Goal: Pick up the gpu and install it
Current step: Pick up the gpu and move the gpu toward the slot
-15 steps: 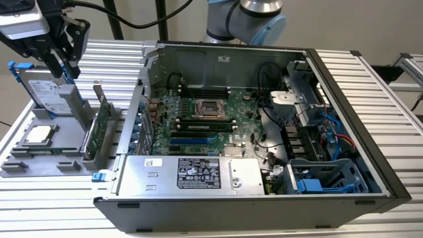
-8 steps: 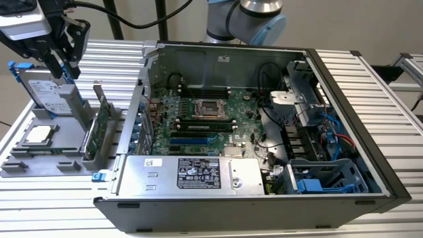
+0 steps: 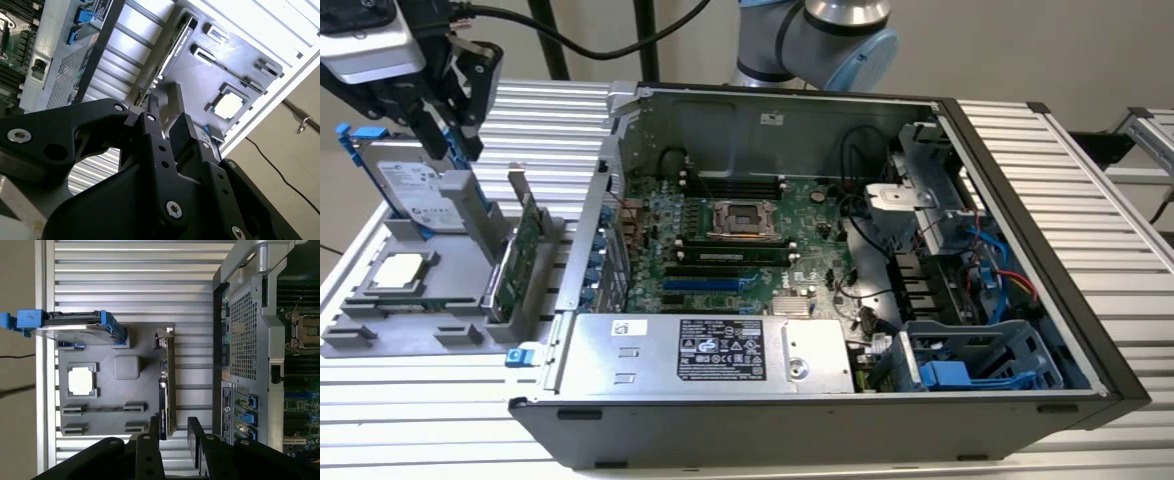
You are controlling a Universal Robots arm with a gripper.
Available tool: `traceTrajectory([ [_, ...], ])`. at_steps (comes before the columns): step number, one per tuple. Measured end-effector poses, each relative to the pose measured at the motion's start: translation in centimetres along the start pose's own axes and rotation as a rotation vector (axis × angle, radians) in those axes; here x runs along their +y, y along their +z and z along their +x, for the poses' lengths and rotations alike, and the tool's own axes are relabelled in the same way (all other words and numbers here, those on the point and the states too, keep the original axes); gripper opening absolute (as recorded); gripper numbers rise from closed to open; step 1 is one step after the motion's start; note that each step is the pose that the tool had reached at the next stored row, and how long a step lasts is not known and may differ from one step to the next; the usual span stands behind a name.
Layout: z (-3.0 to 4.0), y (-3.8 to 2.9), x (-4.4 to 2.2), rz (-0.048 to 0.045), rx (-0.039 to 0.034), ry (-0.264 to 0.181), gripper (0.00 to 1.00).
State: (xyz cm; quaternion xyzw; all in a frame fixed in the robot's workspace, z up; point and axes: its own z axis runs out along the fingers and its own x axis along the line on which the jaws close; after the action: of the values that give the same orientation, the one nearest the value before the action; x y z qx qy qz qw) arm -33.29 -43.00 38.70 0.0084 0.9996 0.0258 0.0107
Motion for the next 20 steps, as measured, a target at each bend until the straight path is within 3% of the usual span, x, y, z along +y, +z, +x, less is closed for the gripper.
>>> traceTrajectory([
  [20, 0.02, 0.78, -0.04, -0.0001, 0.0003, -0.005, 1.00],
])
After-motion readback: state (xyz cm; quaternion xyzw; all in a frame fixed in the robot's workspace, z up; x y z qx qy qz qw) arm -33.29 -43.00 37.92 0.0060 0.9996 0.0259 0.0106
